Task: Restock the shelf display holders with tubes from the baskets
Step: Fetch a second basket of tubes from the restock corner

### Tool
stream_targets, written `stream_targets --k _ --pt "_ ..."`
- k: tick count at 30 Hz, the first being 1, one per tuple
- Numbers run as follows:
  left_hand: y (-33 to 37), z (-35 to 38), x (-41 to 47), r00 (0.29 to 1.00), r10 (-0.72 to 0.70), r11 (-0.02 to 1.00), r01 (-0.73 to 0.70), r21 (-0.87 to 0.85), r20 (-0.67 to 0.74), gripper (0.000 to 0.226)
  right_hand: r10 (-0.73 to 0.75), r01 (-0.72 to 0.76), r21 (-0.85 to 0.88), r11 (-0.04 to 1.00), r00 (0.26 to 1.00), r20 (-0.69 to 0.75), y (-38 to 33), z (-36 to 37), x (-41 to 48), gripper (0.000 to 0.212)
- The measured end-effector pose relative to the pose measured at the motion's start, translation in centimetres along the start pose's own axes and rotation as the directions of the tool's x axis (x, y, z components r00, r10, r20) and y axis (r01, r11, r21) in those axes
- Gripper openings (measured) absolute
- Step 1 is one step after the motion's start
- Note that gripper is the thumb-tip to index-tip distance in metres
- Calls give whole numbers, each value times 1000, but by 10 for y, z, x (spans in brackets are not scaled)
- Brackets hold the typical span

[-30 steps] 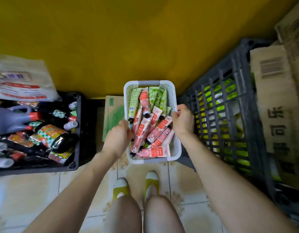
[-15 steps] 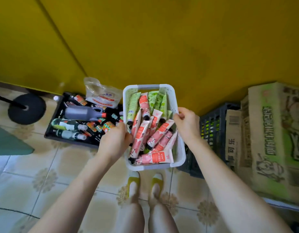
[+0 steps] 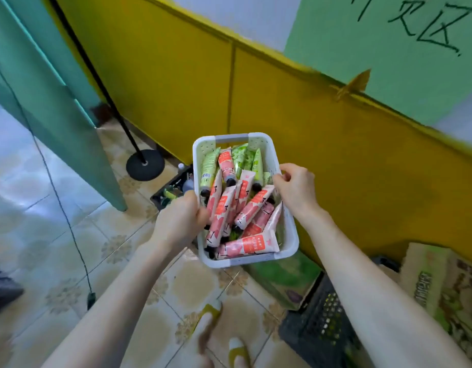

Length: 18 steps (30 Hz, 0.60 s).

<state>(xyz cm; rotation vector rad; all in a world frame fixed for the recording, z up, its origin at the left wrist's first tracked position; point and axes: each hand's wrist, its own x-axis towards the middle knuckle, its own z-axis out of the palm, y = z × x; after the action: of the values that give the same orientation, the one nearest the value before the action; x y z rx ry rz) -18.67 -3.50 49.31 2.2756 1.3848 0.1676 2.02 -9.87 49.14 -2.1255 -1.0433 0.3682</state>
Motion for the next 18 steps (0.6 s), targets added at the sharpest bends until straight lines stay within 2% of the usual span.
stream_targets --k 4,10,13,18 --pt "-14 -32 -52 988 -118 991 111 -68 -102 18 -181 179 28 984 977 116 -50 3 -12 23" --pt "-52 -76 -142 904 -356 934 334 -130 -236 23 -411 406 86 910 852 325 -129 36 -54 24" --pt "-74 -95 -191 817 -494 868 485 -108 -296 13 -508 492 150 858 766 395 -168 65 -84 23" --pt "-110 -120 -284 616 -689 711 677 -189 -382 28 -653 596 292 748 581 487 -238 112 -160 25"
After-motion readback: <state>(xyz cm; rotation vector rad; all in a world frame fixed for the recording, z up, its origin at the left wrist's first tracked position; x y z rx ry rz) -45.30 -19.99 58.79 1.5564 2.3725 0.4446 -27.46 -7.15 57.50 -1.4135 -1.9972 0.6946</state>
